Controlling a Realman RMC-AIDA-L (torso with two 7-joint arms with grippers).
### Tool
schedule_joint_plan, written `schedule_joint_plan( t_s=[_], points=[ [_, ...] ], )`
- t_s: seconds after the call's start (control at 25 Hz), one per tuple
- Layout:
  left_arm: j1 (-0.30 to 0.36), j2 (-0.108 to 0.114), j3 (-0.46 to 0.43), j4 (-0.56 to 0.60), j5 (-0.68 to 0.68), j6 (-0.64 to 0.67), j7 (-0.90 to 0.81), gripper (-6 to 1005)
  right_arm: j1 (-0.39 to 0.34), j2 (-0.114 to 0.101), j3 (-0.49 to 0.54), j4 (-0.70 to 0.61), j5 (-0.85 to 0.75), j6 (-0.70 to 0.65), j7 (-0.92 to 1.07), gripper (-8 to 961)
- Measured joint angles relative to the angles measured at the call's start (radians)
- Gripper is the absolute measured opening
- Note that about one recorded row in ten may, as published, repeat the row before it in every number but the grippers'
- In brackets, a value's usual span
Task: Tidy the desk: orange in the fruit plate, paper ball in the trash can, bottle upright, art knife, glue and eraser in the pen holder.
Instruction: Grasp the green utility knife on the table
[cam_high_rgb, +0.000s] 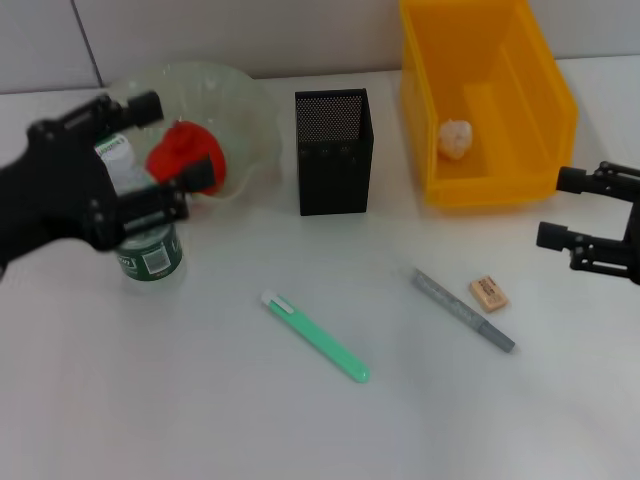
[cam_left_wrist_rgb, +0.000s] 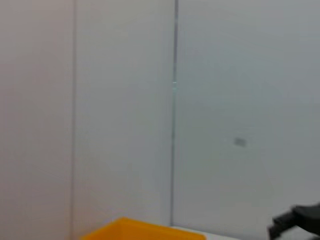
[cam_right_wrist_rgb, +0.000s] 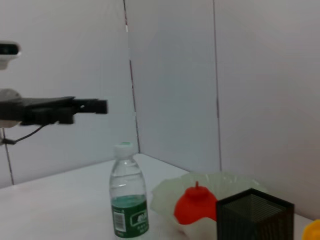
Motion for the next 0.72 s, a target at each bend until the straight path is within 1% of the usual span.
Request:
schedule_joint_plan(
  t_s=[0.04,0.12,0.2,0.32,0.44,0.6,0.68,0.72],
  points=[
    [0.000,0.000,0.000,0.000,0.000,0.000,0.000,814,0.000,0.000,0.000,0.000,0.000,0.000,0.000,739],
    [-0.001,-0.002,0.015,-0.036,0.004,0.023,0.060,814,0.000,-0.001,0.000,-0.039,-0.017,0.005,0.040,739],
    [-0.001,-0.002,0.020,-0.041,0.005,0.026,0.068,814,0.002,-0.001,0.001,-0.049,-0.027,0.006,0.051,739],
    [-0.001,-0.001,0.064,-0.066,0.015,0.032,0.103,815,0.008,-0.002,0.008,-0.060,-0.052,0.008,0.072,739],
    [-0.001,-0.001,0.089,-0.070,0.027,0.031,0.126,815,0.008,-0.002,0.010,-0.061,-0.052,0.013,0.076,739],
    [-0.002,-0.003,0.141,-0.068,0.075,0.000,0.158,815,0.003,-0.007,0.011,-0.058,-0.053,0.029,0.087,739],
    [-0.010,-0.002,0.167,-0.063,0.101,-0.029,0.153,815,0.000,-0.008,0.011,-0.055,-0.055,0.038,0.089,739],
    [-0.021,-0.002,0.196,-0.062,0.138,-0.069,0.142,815,-0.002,-0.008,0.012,-0.052,-0.059,0.045,0.090,739]
  ],
)
